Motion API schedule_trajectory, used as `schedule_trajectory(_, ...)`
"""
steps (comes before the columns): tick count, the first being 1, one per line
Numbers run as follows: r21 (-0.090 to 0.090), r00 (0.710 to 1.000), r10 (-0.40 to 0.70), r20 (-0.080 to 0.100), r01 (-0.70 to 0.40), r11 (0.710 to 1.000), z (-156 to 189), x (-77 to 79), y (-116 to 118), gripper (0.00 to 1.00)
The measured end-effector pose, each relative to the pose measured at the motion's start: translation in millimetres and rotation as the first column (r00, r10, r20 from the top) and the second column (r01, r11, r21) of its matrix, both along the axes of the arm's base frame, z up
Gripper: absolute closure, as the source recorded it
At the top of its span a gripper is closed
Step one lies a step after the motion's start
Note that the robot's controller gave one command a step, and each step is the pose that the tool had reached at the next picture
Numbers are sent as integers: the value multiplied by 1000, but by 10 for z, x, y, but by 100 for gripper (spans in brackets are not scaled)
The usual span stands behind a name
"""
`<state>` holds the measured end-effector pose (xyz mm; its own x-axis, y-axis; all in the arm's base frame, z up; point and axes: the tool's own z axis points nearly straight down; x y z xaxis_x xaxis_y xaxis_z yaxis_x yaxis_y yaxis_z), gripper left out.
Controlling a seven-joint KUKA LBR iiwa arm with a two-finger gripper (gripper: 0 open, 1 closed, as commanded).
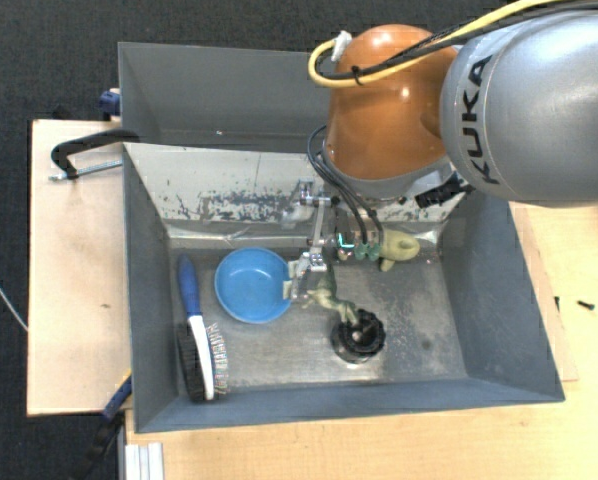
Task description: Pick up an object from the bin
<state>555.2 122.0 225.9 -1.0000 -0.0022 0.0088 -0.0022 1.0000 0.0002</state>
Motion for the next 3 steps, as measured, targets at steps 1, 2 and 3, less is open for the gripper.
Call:
schedule_trajectory(1,-2,927,374,15,-374,927,-1522,-261,515,0)
schedule_trajectory(2,-1,928,371,32,-371,929,-1481,-220,526,100)
schedule_trajectory(3,-1,913,407,24,-407,913,-80,-135,511,100)
